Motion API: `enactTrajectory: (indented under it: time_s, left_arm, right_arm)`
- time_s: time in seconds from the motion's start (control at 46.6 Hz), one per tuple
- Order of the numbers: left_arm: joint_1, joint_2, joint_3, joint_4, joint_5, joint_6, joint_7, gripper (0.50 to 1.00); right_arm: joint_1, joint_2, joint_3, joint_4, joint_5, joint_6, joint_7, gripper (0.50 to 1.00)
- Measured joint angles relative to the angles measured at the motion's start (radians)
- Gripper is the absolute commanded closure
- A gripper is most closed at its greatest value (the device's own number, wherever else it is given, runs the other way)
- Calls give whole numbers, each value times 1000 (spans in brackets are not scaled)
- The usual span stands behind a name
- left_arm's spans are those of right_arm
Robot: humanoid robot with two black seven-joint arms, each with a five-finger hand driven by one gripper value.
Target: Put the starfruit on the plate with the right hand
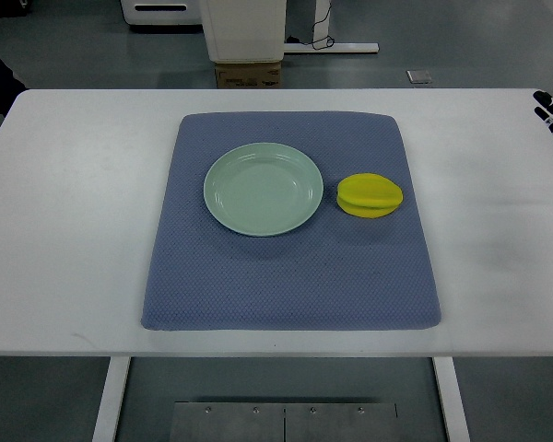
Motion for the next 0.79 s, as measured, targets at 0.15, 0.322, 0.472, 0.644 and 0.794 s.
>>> enactTrajectory:
  time_s: [0.15, 0.322, 0.472, 0.644, 0.794]
  left_arm:
    - [0, 0, 0, 0, 0, 0, 0, 500]
    - [0, 0, 0, 0, 0, 0, 0, 500]
    - [-1, 0, 0, 0, 0, 0, 0, 500]
    - [-1, 0, 0, 0, 0, 0, 0, 500]
    - [-1, 0, 1, 0, 0, 0, 0, 500]
  right_arm:
    - [1, -5, 0, 0, 1, 7, -2, 500]
    - [2, 1, 1, 2, 3, 9, -33, 500]
    - [3, 7, 4, 10, 6, 12, -70, 500]
    - [3, 9, 5, 20, 10, 12, -75, 500]
    - [2, 9, 6, 23, 12, 12, -75, 500]
